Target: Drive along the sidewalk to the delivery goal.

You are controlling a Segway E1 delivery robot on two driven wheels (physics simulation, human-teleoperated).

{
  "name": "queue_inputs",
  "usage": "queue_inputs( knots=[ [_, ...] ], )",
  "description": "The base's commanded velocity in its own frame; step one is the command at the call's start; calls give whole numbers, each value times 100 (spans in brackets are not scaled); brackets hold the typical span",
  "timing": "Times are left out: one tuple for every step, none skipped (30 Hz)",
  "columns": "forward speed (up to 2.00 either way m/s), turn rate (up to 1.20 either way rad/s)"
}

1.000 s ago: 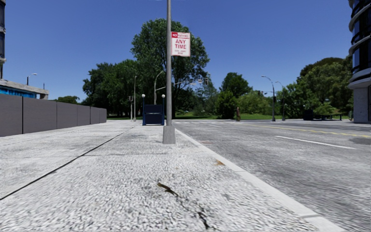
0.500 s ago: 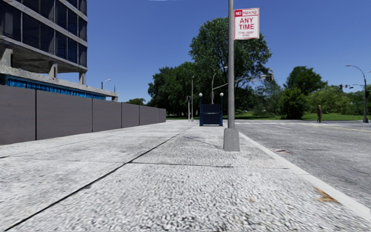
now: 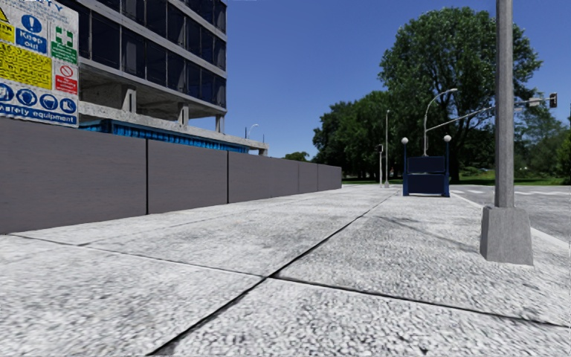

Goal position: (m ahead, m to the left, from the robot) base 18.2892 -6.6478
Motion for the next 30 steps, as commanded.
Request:
queue_inputs(
  knots=[
    [199, 65],
    [199, 65],
    [199, 65],
    [199, 65],
    [199, 55],
    [199, 0],
    [199, 0],
    [199, 0],
    [199, 0],
    [199, 0],
    [199, 0],
    [199, 0],
    [199, 0],
    [199, 0],
    [199, 0],
    [199, -15],
    [199, -35],
    [199, -35],
    [199, -46],
    [199, -51],
    [199, -51],
    [199, -53],
    [199, -53],
    [199, -53],
    [199, -53],
    [199, -53],
    [199, -53],
    [199, -53],
    [199, -53],
    [199, -53]
  ],
)
